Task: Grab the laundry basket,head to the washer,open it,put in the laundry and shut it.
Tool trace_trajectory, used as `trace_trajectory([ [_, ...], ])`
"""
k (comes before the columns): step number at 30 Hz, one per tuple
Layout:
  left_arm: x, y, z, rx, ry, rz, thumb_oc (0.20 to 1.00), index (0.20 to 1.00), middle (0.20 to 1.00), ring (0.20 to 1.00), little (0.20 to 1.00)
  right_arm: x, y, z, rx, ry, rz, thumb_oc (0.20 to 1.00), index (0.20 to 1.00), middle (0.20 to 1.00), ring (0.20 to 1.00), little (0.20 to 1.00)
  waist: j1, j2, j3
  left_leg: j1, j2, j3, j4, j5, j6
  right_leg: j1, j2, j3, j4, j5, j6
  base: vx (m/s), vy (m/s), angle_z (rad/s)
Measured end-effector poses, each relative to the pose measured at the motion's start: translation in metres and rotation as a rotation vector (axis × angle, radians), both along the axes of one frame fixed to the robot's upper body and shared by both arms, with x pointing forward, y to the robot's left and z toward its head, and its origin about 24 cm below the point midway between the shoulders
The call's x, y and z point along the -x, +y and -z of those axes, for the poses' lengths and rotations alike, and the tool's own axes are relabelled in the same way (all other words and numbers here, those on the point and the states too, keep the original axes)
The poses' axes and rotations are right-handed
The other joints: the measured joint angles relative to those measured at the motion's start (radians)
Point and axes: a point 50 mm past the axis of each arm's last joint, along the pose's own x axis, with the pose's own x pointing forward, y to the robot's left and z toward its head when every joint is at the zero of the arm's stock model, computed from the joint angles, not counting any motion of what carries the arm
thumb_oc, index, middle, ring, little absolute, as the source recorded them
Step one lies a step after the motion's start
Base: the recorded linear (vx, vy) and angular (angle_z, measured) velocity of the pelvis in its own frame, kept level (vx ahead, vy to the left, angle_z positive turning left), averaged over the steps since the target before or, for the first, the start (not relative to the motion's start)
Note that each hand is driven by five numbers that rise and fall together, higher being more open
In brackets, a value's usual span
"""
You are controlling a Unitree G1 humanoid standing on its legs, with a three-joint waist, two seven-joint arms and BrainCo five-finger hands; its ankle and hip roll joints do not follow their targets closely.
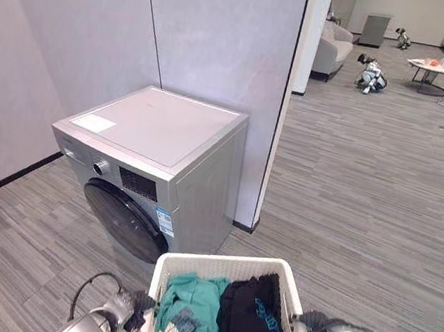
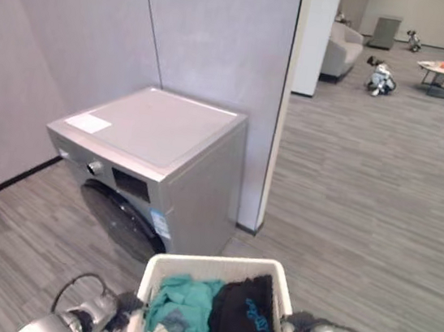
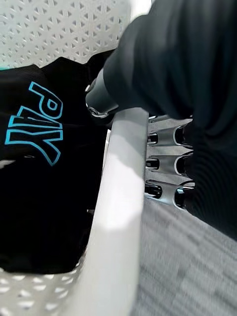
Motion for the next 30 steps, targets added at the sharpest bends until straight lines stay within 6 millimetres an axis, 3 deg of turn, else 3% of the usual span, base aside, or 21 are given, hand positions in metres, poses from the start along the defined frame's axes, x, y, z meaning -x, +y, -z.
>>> trace_trajectory([
  [3, -0.054, 0.004, -0.038, -0.034, -0.143, 0.071, 0.200, 0.200, 0.200, 0.200, 0.200, -0.049, 0.004, -0.033, 0.034, -0.117, -0.075, 0.200, 0.200, 0.200, 0.200, 0.200, -0.002, 0.008, 0.014, -0.013, 0.003, -0.009, -0.003, 0.015, 0.002, -0.008, 0.005, -0.004, -0.005, 0.011, -0.002, -0.01, -0.003, 0.05],
  [5, -0.066, 0.005, -0.048, -0.013, -0.189, 0.044, 0.200, 0.200, 0.200, 0.200, 0.200, -0.059, 0.006, -0.041, 0.032, -0.157, -0.087, 0.200, 0.200, 0.200, 0.200, 0.200, -0.003, 0.010, 0.014, -0.010, 0.004, -0.018, -0.003, 0.015, 0.002, 0.002, 0.007, -0.010, -0.013, 0.012, -0.002, -0.01, -0.009, 0.11],
  [6, -0.081, 0.008, -0.064, -0.010, -0.258, 0.061, 0.200, 0.200, 0.200, 0.200, 0.200, -0.070, 0.006, -0.053, 0.041, -0.207, -0.132, 0.200, 0.200, 0.200, 0.200, 0.200, -0.002, 0.012, 0.016, -0.013, 0.005, -0.024, -0.003, 0.016, 0.001, 0.004, 0.008, -0.019, -0.016, 0.011, -0.001, -0.02, -0.011, 0.12],
  [8, -0.086, 0.010, -0.070, -0.003, -0.283, 0.072, 0.200, 0.200, 0.200, 0.200, 0.200, -0.075, 0.004, -0.061, 0.043, -0.238, -0.149, 0.200, 0.200, 0.200, 0.200, 0.200, -0.002, 0.013, 0.017, -0.010, 0.005, -0.024, -0.004, 0.016, 0.001, 0.009, 0.009, -0.019, -0.019, 0.011, -0.001, -0.01, -0.011, 0.06],
  [15, -0.088, 0.008, -0.075, 0.008, -0.284, 0.094, 0.200, 0.200, 0.200, 0.200, 0.200, -0.064, -0.001, -0.060, 0.033, -0.175, -0.224, 0.200, 0.200, 0.200, 0.200, 0.200, -0.005, 0.011, 0.018, -0.006, 0.009, -0.023, -0.009, 0.016, 0.000, 0.017, 0.015, -0.022, -0.035, 0.012, -0.002, 0.00, -0.002, 0.01],
  [19, -0.097, 0.007, -0.091, 0.017, -0.334, 0.172, 0.200, 0.200, 0.200, 0.200, 0.200, -0.058, -0.008, -0.067, 0.019, -0.178, -0.278, 0.200, 0.200, 0.200, 0.200, 0.200, -0.007, 0.003, 0.024, 0.018, 0.013, -0.021, -0.026, 0.021, -0.007, 0.036, 0.021, -0.020, -0.046, 0.014, -0.001, 0.00, -0.002, -0.01],
  [23, -0.102, 0.010, -0.106, 0.016, -0.365, 0.236, 0.200, 0.200, 0.200, 0.200, 0.200, -0.062, -0.015, -0.088, 0.025, -0.223, -0.346, 0.200, 0.200, 0.200, 0.200, 0.200, -0.026, 0.000, 0.025, 0.043, 0.013, -0.019, -0.038, 0.024, -0.010, 0.056, 0.024, -0.019, -0.053, 0.013, 0.000, 0.00, 0.000, 0.00],
  [27, -0.105, 0.007, -0.127, 0.054, -0.416, 0.320, 0.200, 0.200, 0.200, 0.200, 0.200, -0.047, -0.029, -0.115, 0.025, -0.245, -0.442, 0.200, 0.200, 0.200, 0.200, 0.200, -0.027, 0.003, 0.030, 0.043, 0.013, -0.019, -0.048, 0.027, -0.013, 0.056, 0.025, -0.020, -0.056, 0.014, 0.000, 0.00, 0.000, 0.00],
  [30, -0.096, 0.003, -0.163, 0.071, -0.480, 0.503, 0.200, 0.200, 0.200, 0.200, 0.200, -0.017, -0.044, -0.138, 0.008, -0.236, -0.495, 0.200, 0.200, 0.200, 0.200, 0.200, -0.026, 0.002, 0.032, 0.049, 0.011, -0.022, -0.049, 0.027, -0.013, 0.074, 0.026, -0.023, -0.068, 0.017, 0.005, 0.00, -0.003, 0.05],
])
